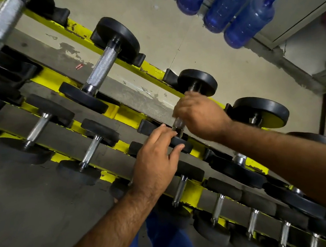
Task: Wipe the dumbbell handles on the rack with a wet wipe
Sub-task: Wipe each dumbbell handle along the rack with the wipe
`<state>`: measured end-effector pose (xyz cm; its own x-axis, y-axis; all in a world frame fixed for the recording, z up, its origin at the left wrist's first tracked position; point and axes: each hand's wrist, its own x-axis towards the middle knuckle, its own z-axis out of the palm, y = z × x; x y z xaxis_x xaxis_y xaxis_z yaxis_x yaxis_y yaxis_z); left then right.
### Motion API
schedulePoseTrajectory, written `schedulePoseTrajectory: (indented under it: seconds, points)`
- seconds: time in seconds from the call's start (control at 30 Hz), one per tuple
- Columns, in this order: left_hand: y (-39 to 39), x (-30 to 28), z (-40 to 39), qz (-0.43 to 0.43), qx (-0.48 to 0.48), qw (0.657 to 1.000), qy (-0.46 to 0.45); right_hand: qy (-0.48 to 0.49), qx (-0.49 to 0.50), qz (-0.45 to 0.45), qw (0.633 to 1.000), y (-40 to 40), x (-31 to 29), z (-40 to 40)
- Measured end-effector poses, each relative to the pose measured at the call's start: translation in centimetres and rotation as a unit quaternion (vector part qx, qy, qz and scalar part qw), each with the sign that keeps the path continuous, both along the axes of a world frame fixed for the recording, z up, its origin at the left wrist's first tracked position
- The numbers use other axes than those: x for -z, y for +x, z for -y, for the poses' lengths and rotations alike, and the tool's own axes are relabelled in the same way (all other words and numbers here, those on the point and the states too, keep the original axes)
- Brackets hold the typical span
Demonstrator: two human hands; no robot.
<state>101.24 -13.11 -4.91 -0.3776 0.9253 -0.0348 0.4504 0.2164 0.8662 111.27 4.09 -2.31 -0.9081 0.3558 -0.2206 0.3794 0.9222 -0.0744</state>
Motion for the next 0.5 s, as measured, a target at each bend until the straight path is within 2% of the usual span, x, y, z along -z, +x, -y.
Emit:
schedulePoseTrajectory:
  seconds: [0.07, 0.1, 0.23, 0.37, 0.5]
  points:
    - [-0.2, 0.1, 0.0, 0.006, 0.002, 1.000, 0.002, -0.052, -0.082, 0.015, 0.995, 0.3, 0.0, 1.0]
    - [-0.3, 0.2, 0.0, 0.003, 0.005, 1.000, 0.002, -0.065, -0.090, 0.014, 0.994, 0.4, -0.2, 0.6]
    - [-0.3, 0.1, 0.0, 0.001, 0.007, 1.000, -0.004, 0.011, 0.051, -0.025, 0.998, 0.1, -0.5, -1.6]
    - [-0.5, 0.3, 0.0, 0.001, 0.004, 1.000, -0.001, -0.007, -0.040, 0.031, 0.999, 0.0, 0.1, 0.6]
    - [-0.5, 0.3, 0.0, -0.002, 0.008, 1.000, -0.001, 0.043, 0.070, 0.004, 0.997, 0.0, -0.2, -0.8]
